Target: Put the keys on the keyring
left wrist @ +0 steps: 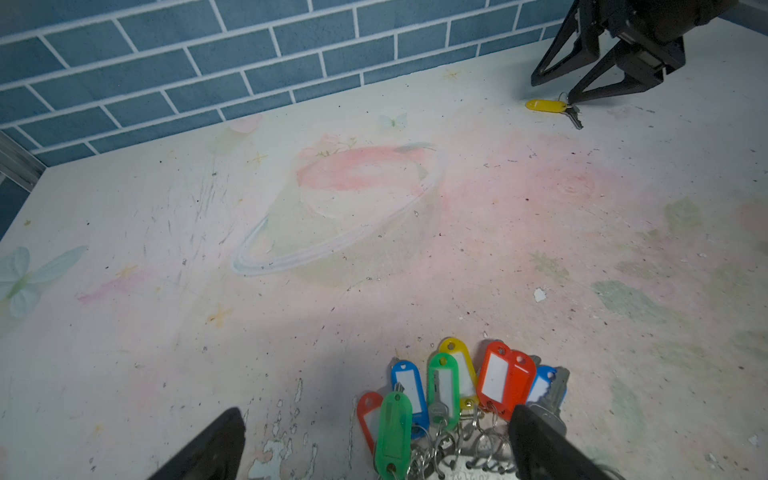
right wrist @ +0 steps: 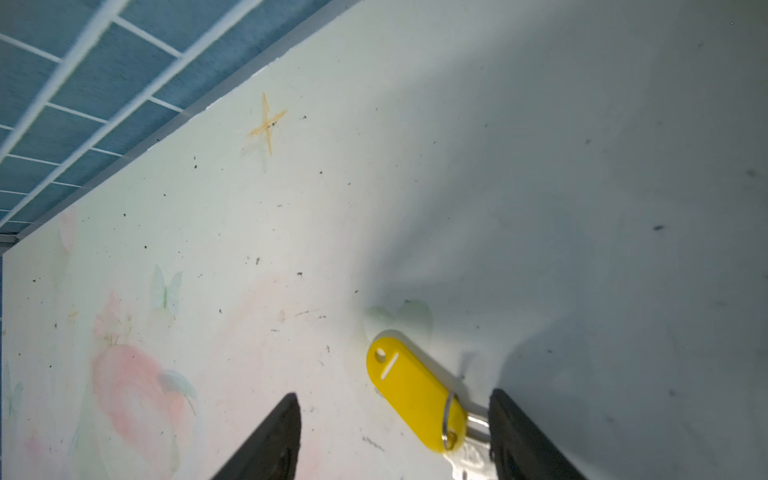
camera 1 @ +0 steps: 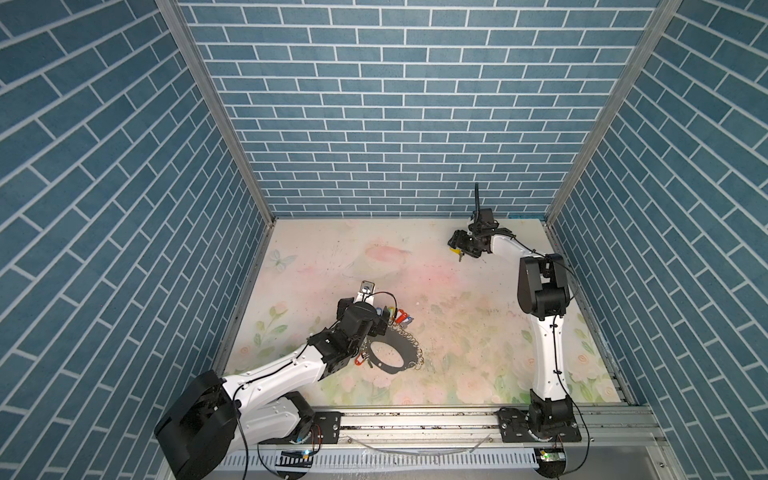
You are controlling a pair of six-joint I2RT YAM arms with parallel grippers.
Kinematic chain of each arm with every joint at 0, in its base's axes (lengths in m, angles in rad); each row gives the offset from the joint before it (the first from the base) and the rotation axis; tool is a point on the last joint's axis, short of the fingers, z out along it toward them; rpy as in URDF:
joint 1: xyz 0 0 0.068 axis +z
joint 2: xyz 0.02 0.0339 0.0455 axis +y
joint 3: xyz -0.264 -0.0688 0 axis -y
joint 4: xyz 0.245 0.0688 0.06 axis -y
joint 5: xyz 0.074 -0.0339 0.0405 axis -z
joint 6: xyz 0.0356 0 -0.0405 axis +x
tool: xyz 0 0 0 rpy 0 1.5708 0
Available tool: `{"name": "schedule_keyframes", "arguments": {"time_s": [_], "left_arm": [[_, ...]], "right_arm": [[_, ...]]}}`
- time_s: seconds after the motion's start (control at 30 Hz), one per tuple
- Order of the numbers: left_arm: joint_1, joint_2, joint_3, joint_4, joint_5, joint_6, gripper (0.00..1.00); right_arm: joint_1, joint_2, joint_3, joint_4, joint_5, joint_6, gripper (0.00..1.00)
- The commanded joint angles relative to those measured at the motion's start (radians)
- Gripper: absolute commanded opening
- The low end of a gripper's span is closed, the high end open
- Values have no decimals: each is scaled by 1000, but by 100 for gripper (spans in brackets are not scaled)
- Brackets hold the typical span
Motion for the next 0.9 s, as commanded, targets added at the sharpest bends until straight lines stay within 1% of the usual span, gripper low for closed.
{"name": "schedule_keyframes", "arguments": {"time_s": [0.0, 0.13, 0.27, 0.4, 0.53, 0.57, 0.73, 0.87], "left_arm": [[14, -18, -26, 39, -10, 53, 100], [20, -56, -51, 35, -16, 47, 100], [23, -107, -60, 8, -28, 37, 100], [26, -147, -61, -25, -44, 19, 100], [26, -185, -65, -59, -39, -16, 100], [26, -195, -66, -70, -41, -25, 100], [27, -251, -80, -128, -47, -58, 100], [29, -247, -60, -188, -42, -79, 100]], "right_arm": [[21, 33, 46, -84, -5, -25, 70], [45, 35, 27, -117, 17, -32, 68], [82, -20, -73, -119, 51, -51, 66], [125, -110, -248, -74, 60, -53, 65], [188, -180, -404, -56, 76, -65, 61], [200, -223, -444, -52, 85, -63, 59], [281, -366, -679, 10, 105, -15, 54], [352, -480, -850, 42, 130, 28, 52]]}}
